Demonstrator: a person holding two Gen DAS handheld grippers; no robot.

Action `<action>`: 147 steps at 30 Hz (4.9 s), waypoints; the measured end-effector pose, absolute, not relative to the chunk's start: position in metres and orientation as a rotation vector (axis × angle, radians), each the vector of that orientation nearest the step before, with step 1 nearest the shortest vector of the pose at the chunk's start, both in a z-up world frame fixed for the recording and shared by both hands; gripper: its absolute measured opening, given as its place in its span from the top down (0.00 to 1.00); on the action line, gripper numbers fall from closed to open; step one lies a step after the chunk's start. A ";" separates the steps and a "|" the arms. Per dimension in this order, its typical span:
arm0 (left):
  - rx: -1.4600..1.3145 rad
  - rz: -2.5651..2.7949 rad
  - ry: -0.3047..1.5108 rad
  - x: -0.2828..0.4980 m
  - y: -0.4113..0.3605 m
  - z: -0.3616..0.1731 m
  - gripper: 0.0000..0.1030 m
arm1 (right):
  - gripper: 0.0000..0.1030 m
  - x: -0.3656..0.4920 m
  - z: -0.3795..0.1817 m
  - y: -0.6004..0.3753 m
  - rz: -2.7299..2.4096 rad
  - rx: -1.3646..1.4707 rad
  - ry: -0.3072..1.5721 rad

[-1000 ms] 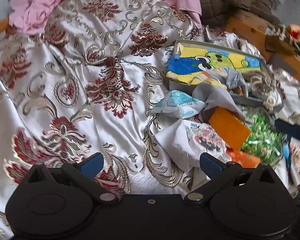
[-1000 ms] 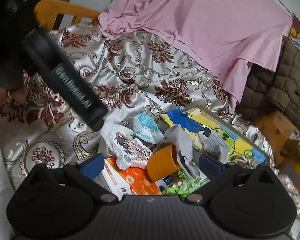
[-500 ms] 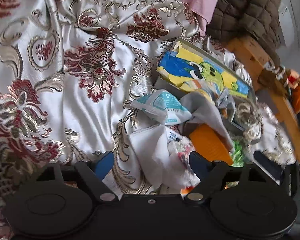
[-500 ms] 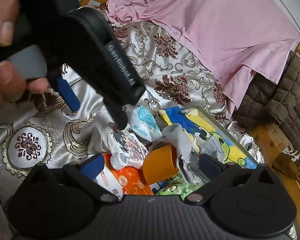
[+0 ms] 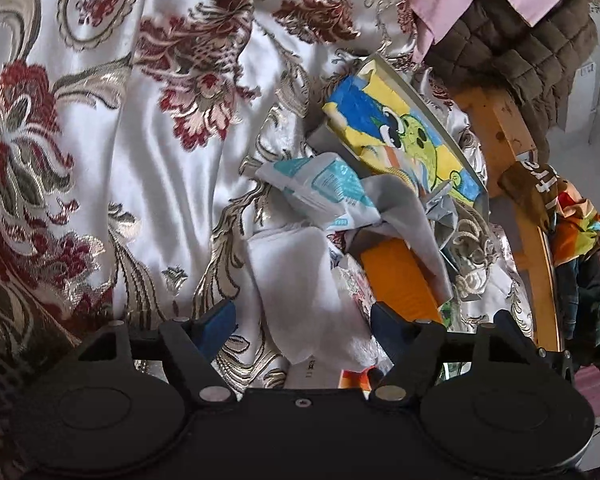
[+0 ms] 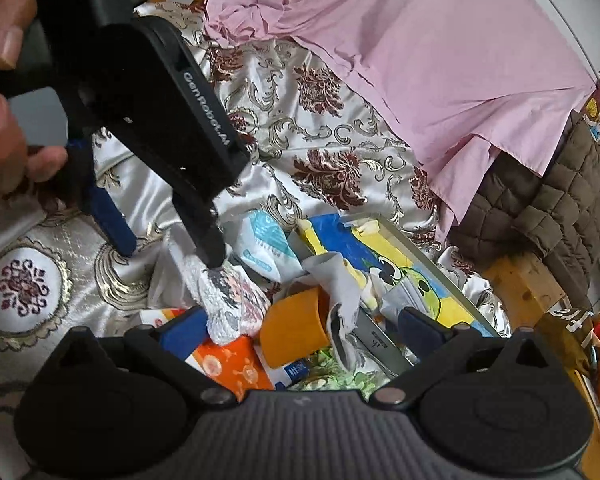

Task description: Organize soft objects

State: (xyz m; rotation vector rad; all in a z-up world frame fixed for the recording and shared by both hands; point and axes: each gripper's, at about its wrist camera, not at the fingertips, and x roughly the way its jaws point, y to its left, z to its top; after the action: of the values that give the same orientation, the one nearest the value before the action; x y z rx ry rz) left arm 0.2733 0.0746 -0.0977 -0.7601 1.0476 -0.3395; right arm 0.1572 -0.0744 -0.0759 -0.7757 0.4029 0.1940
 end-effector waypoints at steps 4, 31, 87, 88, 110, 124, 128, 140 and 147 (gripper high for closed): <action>-0.763 -0.341 1.060 0.275 0.073 -0.103 0.26 | 0.01 0.160 -0.076 -0.076 0.178 -0.780 0.402; -0.802 -0.308 1.089 0.273 0.079 -0.113 0.52 | 0.18 0.170 -0.066 -0.086 0.170 -0.650 0.415; -0.769 -0.264 0.965 0.292 0.088 -0.126 0.81 | 0.40 0.177 -0.093 -0.041 0.270 -0.824 0.455; -0.770 -0.264 0.965 0.292 0.088 -0.126 0.81 | 0.40 0.176 -0.095 -0.039 0.273 -0.838 0.454; -0.684 -0.147 1.007 0.302 0.104 -0.112 0.91 | 0.43 0.207 -0.109 0.000 0.298 -1.122 0.444; -0.823 -0.280 1.097 0.308 0.107 -0.129 0.81 | 0.46 0.200 -0.118 -0.007 0.365 -1.417 0.360; -0.876 -0.298 1.078 0.308 0.109 -0.134 0.69 | 0.53 0.213 -0.118 0.001 0.409 -1.388 0.460; -0.942 -0.350 1.059 0.309 0.111 -0.137 0.60 | 0.73 0.236 -0.097 -0.009 0.359 -1.205 0.582; -0.958 -0.359 1.057 0.308 0.111 -0.135 0.76 | 0.73 0.248 -0.068 -0.030 0.325 -1.023 0.640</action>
State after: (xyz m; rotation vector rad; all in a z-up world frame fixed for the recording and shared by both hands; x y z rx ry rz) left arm 0.3083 0.1106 -0.1351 -0.9580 1.0570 -0.3592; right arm 0.2477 -0.0302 -0.0685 -1.0235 0.6400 0.3247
